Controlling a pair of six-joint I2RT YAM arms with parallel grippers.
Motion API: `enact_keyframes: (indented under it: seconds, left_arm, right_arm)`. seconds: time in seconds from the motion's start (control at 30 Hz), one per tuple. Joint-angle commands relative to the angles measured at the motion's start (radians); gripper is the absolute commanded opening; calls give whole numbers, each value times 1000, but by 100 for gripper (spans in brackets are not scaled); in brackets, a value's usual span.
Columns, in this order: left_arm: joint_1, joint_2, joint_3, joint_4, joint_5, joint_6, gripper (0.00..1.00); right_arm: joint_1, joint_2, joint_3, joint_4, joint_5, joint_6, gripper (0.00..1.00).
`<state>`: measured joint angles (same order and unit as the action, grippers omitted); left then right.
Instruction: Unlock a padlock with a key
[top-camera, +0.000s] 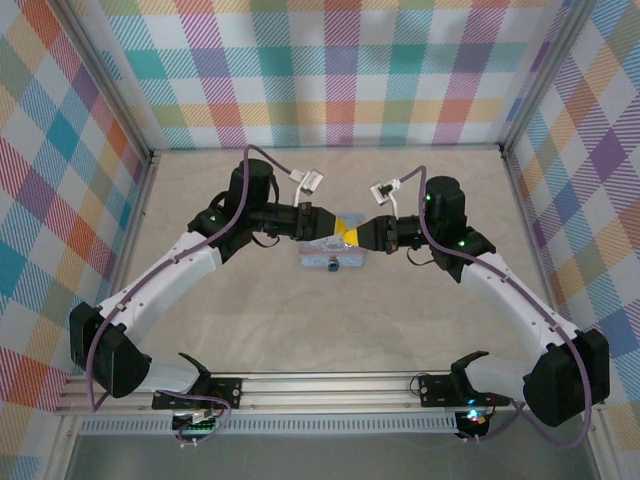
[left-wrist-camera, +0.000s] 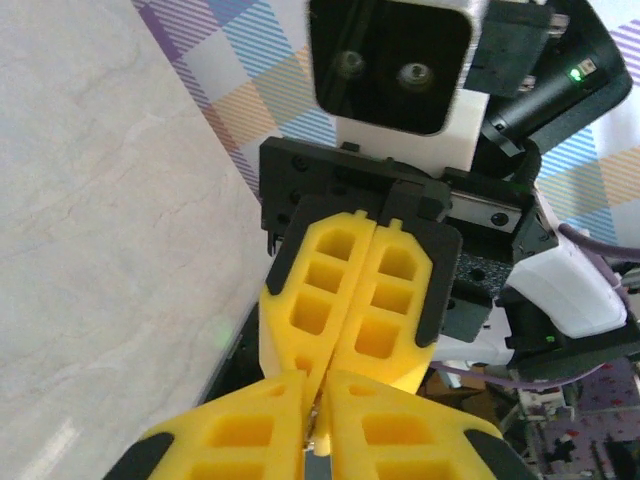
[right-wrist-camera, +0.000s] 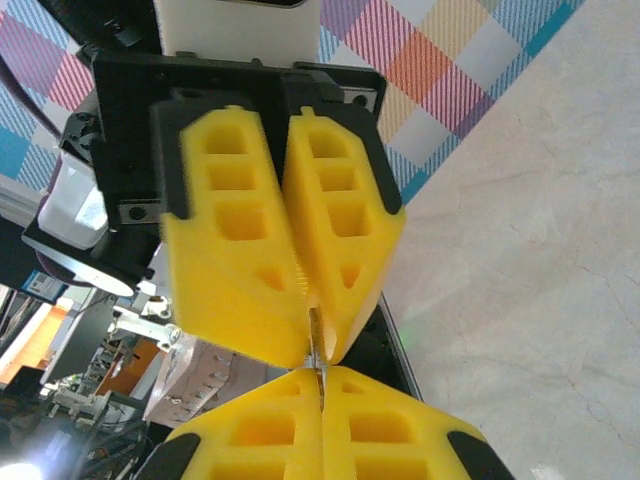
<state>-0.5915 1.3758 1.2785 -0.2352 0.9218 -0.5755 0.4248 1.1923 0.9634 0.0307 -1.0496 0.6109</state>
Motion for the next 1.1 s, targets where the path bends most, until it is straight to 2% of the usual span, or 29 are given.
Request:
enact_keyframes:
  seconds: [0.0,0.03,0.1,0.13,0.23,0.27,0.33,0.4,0.53,0.8,0.97,1.07]
  left_arm:
    - [-1,-6,29,1,19,18,4]
    - [-2,-5,29,1,19,18,0]
    - [-2,-4,29,2,20,18,0]
    - [-2,-7,31,-5,5,20,0]
    - [0,-14,36,-35,-69,41,0]
    - [5,-13,35,-67,-90,37,0]
    - [11,-14,21,-52,-120,12,0]
    - [18,-15,2,11,-150,-16,0]
    - [24,-5,-16,69,-190,-57,0]
    - [24,6,-61,201,-248,-151,0]
    - [19,26,-76,254,-239,-193,0]
    - [9,31,-74,268,-237,-200,0]
  right_arm:
    - [-4,-8,37,-23,-1,-33,0]
    - [-6,-8,37,-22,0,-33,0]
    - [-9,-7,40,-25,2,-30,0]
    - [-12,-7,41,-24,4,-28,3]
    - [-44,-19,18,12,32,9,36]
    - [-59,-28,1,35,53,29,42]
    - [-79,-53,-32,76,99,56,47]
    - [-82,-84,-59,100,170,71,54]
    - [-82,-144,-134,204,320,145,57]
    - [-66,-178,-291,541,496,336,58]
    - [-3,-134,-275,594,525,339,61]
    - [20,-95,-260,641,525,346,59]
